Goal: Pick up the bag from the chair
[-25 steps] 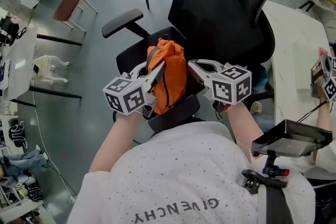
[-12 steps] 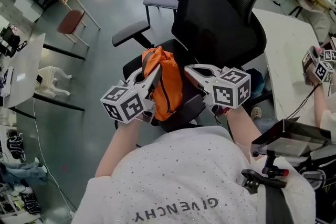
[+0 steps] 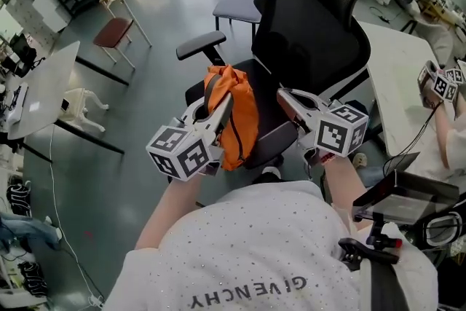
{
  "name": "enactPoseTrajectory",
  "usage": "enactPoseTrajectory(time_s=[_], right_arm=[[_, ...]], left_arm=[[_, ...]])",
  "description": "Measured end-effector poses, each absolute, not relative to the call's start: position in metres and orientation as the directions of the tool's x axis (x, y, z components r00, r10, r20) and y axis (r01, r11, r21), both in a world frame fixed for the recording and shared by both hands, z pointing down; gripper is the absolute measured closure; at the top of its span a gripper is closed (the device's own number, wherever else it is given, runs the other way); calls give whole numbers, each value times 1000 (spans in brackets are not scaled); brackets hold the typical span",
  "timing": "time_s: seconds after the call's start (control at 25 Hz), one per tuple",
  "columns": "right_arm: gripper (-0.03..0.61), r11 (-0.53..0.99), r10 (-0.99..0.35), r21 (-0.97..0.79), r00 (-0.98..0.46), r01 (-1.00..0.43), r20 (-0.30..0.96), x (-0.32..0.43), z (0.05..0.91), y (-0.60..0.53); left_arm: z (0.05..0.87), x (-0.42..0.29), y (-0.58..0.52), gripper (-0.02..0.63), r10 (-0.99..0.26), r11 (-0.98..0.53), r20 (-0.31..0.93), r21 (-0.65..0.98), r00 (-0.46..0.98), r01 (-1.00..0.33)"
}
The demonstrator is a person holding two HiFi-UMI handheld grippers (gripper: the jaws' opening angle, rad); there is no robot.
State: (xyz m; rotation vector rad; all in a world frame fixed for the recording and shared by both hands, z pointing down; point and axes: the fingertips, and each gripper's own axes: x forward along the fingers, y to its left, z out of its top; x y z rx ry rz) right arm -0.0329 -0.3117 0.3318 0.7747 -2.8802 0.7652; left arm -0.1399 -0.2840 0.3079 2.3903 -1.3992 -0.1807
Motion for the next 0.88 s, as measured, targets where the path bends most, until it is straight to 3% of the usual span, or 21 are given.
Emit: enactPoseTrajectory(time_s=[0.28,0.6,0.88], right_arm=[[574,789,-447,-461,-894,-407,24,-21,319,-299],[574,802,-442,-386,-888,-456,129,-51,315,-187],[574,837,-422,-328,-899,-437,120,-57,296,-151]], left_arm=[[300,-142,-274,584,-877,-458,-34,363,480,-811],[263,-180,-168,584,-870,-484,-108,380,482,-788],[263,-160,-119,584,-840,-529,-83,350,537,-774]])
